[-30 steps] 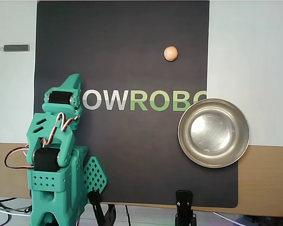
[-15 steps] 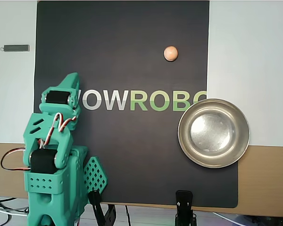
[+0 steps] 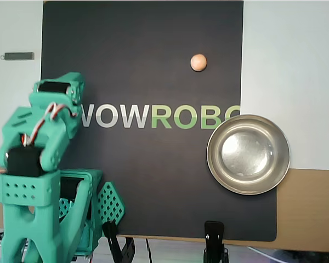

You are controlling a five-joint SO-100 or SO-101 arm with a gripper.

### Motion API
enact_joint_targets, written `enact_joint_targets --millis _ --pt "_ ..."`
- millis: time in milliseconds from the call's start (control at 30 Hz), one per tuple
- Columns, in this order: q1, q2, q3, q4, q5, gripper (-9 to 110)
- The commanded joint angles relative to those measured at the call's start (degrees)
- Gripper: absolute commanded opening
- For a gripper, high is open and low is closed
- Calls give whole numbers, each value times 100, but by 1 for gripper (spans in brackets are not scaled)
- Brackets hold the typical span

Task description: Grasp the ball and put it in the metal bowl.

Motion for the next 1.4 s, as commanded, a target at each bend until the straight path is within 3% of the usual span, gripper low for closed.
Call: enact_joint_targets --millis 0,267,500,1367 --pt "18 -896 -1459 756 -18 0" --pt "483 -2751 -4096 2417 -18 0" --pt "835 -4008 -5300 2725 -18 0" --pt "2013 -6152 -5625 1802 -18 0"
